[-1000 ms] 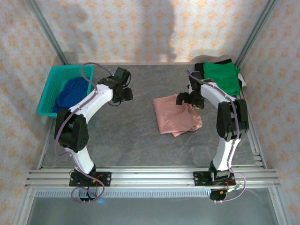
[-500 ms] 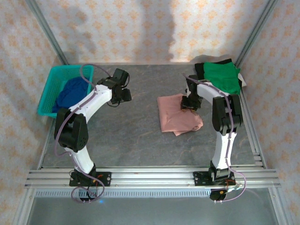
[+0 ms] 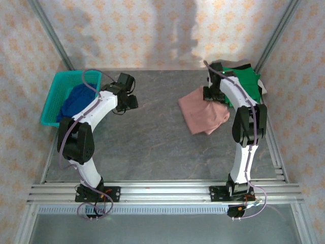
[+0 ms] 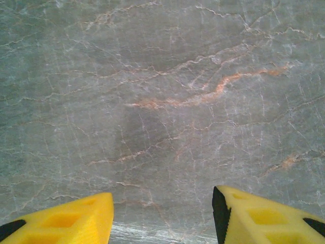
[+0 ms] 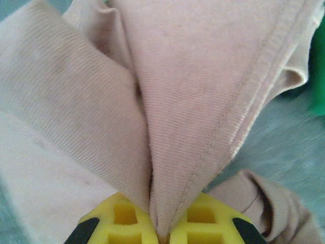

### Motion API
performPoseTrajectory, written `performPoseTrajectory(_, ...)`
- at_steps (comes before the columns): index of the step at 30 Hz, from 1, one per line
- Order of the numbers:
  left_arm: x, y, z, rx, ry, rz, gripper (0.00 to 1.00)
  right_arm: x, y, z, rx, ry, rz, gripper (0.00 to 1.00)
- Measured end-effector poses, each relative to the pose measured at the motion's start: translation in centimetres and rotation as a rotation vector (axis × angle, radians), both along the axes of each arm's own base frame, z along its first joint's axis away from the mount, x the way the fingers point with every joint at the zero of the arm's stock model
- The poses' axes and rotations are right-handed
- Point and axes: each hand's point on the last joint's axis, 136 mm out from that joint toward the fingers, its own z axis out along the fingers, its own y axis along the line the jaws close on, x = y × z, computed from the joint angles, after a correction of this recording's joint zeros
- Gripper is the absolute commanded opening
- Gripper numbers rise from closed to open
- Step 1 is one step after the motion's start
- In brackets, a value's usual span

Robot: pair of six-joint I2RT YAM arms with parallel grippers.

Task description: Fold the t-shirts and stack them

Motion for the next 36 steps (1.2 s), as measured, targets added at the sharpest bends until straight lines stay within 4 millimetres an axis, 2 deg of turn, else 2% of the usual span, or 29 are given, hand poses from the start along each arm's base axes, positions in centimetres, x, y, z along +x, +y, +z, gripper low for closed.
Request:
performPoseTrajectory(3, -0.2, 0.9, 0.2, 0.001, 0.000, 0.017, 0.55, 2.5, -1.3, 4.8, -0.068, -0.120, 0.000, 0.00)
performPoseTrajectory(6, -0.3, 1.7, 0.7, 0.001, -0.010, 0.031, 0.55, 4.7, -3.3, 8.2, -0.121, -0.216, -0.020, 0.00)
performPoseTrajectory(9, -0.4, 2.2, 1.1, 0.004, -0.015, 0.033, 0.55, 6.4, -6.2, 9.7, -0.151, -0.264, -0.069, 0.00)
performPoseTrajectory(11, -0.5, 2.3, 1.2, 0.006, -0.016, 0.031, 0.55, 7.5, -8.6, 9.9, -0.157, -0.283, -0.113, 0.00)
performPoseTrajectory(13, -0.6, 2.3, 1.0, 0.008, -0.012, 0.029, 0.55, 8.2, -11.0, 9.2, -0.141, -0.277, -0.151, 0.00)
performPoseTrajectory(20, -1.3, 2.5, 0.1, 0.015, 0.020, 0.028, 0.55, 10.3, -18.7, 4.1, -0.062, -0.228, -0.261, 0.01)
performPoseTrajectory(23, -1.5, 2.5, 0.0, 0.016, 0.025, 0.028, 0.55, 10.9, -21.0, 1.6, -0.043, -0.208, -0.291, 0.21)
performPoseTrajectory(25, -1.5, 2.5, 0.0, 0.016, 0.026, 0.028, 0.55, 10.8, -22.2, 0.1, -0.039, -0.189, -0.300, 0.23)
performPoseTrajectory(27, -1.6, 2.5, -0.1, 0.016, 0.029, 0.028, 0.55, 10.8, -22.9, -0.7, -0.049, -0.177, -0.318, 0.46)
performPoseTrajectory(30, -2.0, 2.6, -0.5, 0.019, 0.041, 0.029, 0.56, 11.0, -24.0, -0.9, -0.093, -0.180, -0.351, 0.64)
performPoseTrajectory(33, -2.7, 2.7, -0.5, 0.017, 0.037, 0.029, 0.66, 10.9, -24.7, 0.0, -0.130, -0.192, -0.399, 0.81)
performPoseTrajectory(36, -4.0, 2.9, 0.6, 0.005, 0.000, 0.029, 0.86, 10.3, -25.2, 0.9, -0.148, -0.206, -0.443, 0.97)
